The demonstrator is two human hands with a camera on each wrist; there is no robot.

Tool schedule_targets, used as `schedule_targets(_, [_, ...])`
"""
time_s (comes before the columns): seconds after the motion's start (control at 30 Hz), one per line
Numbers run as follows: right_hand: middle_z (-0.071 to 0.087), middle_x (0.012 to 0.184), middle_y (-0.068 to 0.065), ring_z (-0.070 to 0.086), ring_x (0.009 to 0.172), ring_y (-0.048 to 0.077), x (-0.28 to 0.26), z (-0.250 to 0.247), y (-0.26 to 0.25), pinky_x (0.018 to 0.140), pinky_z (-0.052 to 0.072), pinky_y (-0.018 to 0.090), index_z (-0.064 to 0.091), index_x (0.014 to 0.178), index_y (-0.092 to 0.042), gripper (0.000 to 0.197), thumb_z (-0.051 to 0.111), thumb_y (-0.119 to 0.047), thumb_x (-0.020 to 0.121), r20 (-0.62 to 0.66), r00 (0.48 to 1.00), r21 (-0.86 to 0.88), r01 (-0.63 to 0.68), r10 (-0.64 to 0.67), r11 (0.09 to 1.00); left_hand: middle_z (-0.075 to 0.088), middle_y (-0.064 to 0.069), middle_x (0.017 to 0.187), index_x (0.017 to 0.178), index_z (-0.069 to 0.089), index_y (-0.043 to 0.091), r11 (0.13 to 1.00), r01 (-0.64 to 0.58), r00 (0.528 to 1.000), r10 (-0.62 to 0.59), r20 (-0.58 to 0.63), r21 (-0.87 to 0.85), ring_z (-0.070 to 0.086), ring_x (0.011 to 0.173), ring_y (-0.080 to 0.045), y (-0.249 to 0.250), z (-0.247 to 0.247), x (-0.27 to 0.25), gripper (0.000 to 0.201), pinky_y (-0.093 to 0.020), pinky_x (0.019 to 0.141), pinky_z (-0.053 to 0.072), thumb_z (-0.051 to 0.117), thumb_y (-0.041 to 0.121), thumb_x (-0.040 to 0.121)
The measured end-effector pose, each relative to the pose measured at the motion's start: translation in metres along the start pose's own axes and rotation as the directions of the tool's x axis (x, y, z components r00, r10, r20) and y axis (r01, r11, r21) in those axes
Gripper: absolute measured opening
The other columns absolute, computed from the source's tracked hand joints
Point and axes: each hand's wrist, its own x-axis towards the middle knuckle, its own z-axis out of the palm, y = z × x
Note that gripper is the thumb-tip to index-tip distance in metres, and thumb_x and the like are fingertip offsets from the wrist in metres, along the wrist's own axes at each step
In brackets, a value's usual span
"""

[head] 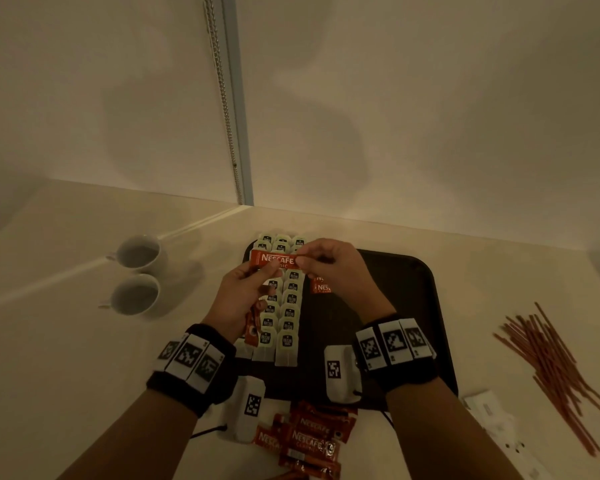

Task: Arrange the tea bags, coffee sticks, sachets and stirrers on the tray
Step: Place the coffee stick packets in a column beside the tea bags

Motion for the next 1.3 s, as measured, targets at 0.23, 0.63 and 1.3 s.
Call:
schedule_targets(0.23, [0.069, 0.083, 0.002, 0.061, 0.064, 0.003, -0.004, -0.011, -0.011, 0.062, 0.049, 0.010, 0.067, 0.086, -0.023, 0.011, 0.069, -0.013, 0.082, 0.023, 0.999, -0.077, 0.029, -0.028, 0.997, 0.065, 0.002, 0.075, 0.095, 0.069, 0.014, 0.999, -0.041, 0.998, 0.042, -0.037, 0.036, 0.045, 0.045, -0.005, -0.003, -0.003, 0.001, 0.013, -0.015, 0.035, 0.033, 0.063, 0.023, 0.088])
schedule_targets(0.63, [0.064, 0.101, -0.004, 0.059, 0.096, 0.009, -0.010, -0.064, 0.074, 0.093, 0.047, 0.031, 0.064, 0.086, -0.023, 0.013, 0.067, -0.012, 0.083, -0.089, 0.979, -0.296, -0.200, 0.182, 0.934, 0.037, 0.001, 0.055, 0.102, 0.060, 0.012, 0.993, 0.095, 0.993, -0.100, -0.068, -0.074, 0.038, 0.040, -0.013, -0.003, -0.022, 0.016, 0.014, -0.020, 0.039, 0.033, 0.048, 0.017, 0.096])
schedule_targets(1.3, [0.054, 0.107, -0.003, 0.052, 0.099, 0.009, 0.013, -0.033, 0.134, 0.090, 0.042, 0.025, 0.063, 0.095, -0.018, 0.016, 0.070, -0.015, 0.081, -0.310, 0.915, -0.332, -0.357, 0.256, 0.873, 0.030, 0.005, 0.047, 0.090, 0.061, 0.013, 0.992, 0.118, 0.991, -0.121, -0.064, -0.049, 0.030, 0.036, -0.010, -0.006, -0.025, 0.019, 0.015, -0.018, 0.037, 0.028, 0.050, 0.022, 0.095])
